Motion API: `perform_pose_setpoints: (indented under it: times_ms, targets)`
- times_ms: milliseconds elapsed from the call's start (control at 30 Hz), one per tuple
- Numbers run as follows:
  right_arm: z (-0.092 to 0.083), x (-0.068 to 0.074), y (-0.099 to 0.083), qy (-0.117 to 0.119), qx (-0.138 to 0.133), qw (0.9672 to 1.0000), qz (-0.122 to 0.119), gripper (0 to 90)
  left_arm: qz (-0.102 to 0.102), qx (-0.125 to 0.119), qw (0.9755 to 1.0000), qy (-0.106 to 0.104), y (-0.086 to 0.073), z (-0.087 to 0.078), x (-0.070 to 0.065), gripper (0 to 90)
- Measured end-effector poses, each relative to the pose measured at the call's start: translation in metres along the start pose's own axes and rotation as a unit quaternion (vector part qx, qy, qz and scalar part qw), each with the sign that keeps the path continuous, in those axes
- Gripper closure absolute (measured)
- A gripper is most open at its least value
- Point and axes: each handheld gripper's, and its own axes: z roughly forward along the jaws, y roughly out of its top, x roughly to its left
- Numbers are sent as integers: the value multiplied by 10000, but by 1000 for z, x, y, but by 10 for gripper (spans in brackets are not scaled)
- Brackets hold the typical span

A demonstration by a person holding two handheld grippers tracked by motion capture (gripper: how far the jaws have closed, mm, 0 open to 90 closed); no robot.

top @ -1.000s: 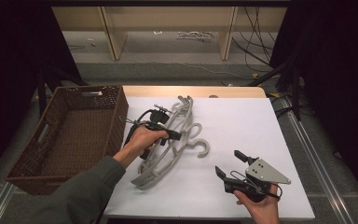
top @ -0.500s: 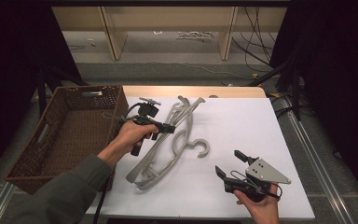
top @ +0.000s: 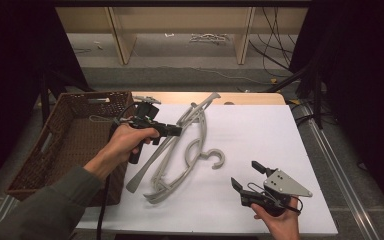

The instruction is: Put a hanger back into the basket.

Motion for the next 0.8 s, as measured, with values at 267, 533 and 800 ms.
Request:
perform_pose_setpoints:
  times_ms: [267, 533, 800]
  targets:
    - [-1, 0, 1, -75, 48, 9999, -61, 187, 298, -220, 9991, 225, 12, -39, -3, 808]
    - [-1, 0, 1, -80, 54, 9999, -60, 187, 426, -402, 9969, 532, 12, -80, 12, 808]
    - [0, 0, 0, -73, 70, 9999, -92, 187, 416, -563, 9949, 720, 3, -103, 35, 807]
